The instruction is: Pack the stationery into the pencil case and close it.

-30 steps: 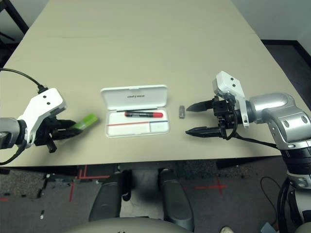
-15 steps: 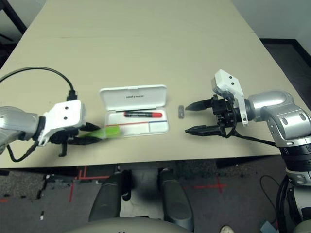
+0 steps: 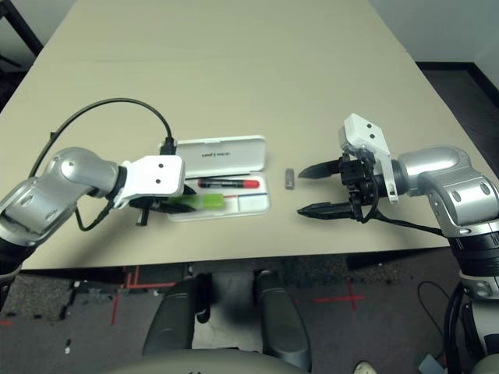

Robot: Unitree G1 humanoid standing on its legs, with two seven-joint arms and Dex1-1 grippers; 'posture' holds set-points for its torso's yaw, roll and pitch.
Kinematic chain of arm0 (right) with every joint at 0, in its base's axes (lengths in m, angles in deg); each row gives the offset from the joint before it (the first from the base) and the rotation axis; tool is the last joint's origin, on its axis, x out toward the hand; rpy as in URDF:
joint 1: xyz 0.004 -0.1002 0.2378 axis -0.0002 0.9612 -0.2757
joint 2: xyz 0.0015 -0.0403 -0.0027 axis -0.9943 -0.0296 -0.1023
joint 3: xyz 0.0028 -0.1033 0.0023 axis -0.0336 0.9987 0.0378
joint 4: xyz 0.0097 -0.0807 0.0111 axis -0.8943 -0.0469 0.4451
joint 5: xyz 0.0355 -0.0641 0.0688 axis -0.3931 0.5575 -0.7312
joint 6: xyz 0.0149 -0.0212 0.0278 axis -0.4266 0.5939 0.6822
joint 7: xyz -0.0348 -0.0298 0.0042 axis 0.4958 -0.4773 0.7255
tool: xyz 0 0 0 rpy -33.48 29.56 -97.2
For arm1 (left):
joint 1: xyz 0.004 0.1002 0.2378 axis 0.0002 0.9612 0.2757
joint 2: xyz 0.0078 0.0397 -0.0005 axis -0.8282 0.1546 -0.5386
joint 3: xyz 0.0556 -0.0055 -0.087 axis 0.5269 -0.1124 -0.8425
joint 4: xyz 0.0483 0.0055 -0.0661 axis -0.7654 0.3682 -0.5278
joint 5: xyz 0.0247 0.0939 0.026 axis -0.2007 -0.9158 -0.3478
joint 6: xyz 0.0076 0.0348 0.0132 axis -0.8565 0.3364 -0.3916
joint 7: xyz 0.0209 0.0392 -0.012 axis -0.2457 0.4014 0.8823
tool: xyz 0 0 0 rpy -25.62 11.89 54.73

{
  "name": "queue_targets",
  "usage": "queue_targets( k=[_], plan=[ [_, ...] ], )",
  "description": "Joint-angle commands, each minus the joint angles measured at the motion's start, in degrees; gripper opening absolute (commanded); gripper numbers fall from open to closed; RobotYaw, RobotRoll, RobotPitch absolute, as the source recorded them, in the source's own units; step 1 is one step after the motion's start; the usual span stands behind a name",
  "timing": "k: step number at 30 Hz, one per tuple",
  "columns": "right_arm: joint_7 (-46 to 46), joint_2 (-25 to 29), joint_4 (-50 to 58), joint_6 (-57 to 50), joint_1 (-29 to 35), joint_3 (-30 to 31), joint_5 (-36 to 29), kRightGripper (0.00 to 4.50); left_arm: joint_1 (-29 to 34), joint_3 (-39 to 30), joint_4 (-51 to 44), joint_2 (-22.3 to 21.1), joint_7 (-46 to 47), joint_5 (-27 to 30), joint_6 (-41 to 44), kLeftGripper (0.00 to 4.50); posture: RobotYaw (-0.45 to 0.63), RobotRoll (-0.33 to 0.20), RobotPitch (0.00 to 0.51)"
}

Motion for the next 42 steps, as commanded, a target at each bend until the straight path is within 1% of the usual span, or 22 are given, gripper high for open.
queue_targets(
  k=[1, 9, 18, 19, 21, 22, 23, 26, 30, 33, 39, 42],
  plan=[
    [0.37, 1.15, 1.22, 0.4, 0.88, 0.06, 0.49, 4.5, -0.36, 1.55, 1.42, 1.58, -0.57, -1.76, 0.52, 1.08, -0.06, 0.0, 0.189],
    [0.39, 1.3, 1.2, 1.04, 1.28, 0.54, 0.68, 4.5, -0.48, 1.45, 2.21, 3.59, -0.53, -3.62, 2.23, 1.08, -0.06, 0.0, 0.194],
    [0.33, 0.8, 0.73, 1.7, 1.38, 0.82, 1.12, 4.5, -0.67, 1.05, 1.33, 3.4, -1.34, -3.45, 4.83, 1.08, -0.06, 0.0, 0.195],
    [0.32, 0.71, 0.66, 1.74, 1.36, 0.87, 1.18, 4.5, -0.69, 0.71, 1.18, 3.5, -1.23, -3.17, 5.52, 1.82, -0.06, 0.0, 0.195],
    [0.33, 0.55, 0.54, 1.82, 1.28, 0.97, 1.28, 4.5, -0.79, -0.21, 0.92, 4.0, -0.89, -2.4, 6.47, 2.53, -0.06, 0.0, 0.195],
    [0.37, 0.48, 0.48, 1.82, 1.24, 1.02, 1.32, 4.5, -0.85, -0.6, 0.85, 4.07, -0.84, -2.19, 6.55, 2.96, -0.06, 0.0, 0.195],
    [0.43, 0.48, 0.58, 1.82, 1.36, 0.96, 1.32, 4.5, -0.78, -1.03, 0.55, 3.99, -0.83, -1.96, 6.69, 3.3, -0.04, 0.0, 0.194],
    [0.72, 0.36, 0.15, 2.03, 1.18, 1.09, 1.57, 4.5, -0.45, -2.83, -0.13, 3.21, -0.84, -1.22, 7.05, 4.48, -0.04, 0.0, 0.192],
    [1.2, 0.15, -0.84, 2.41, 0.35, 1.47, 1.97, 4.5, 1.05, -6.72, -1.41, 1.21, -1.19, 0.45, 6.01, 4.48, -0.03, 0.0, 0.191],
    [1.49, 0.05, -1.13, 2.64, 0.17, 1.47, 2.16, 4.5, 3.09, -10.46, -3.06, -1.4, -2.39, 2.49, 4.41, 4.48, -0.03, 0.0, 0.191],
    [1.65, 0.04, -1.41, 2.79, 0.27, 1.16, 2.21, 4.5, 7.29, -17.68, -4.71, -6.84, -3.53, 6.08, 3.92, 4.48, -0.03, 0.0, 0.189],
    [1.73, 0.07, -1.68, 2.93, 0.29, 1.01, 2.29, 4.5, 8.7, -19.45, -5.27, -8.62, -3.61, 7.09, 3.48, 4.48, -0.03, 0.0, 0.187]
  ],
)
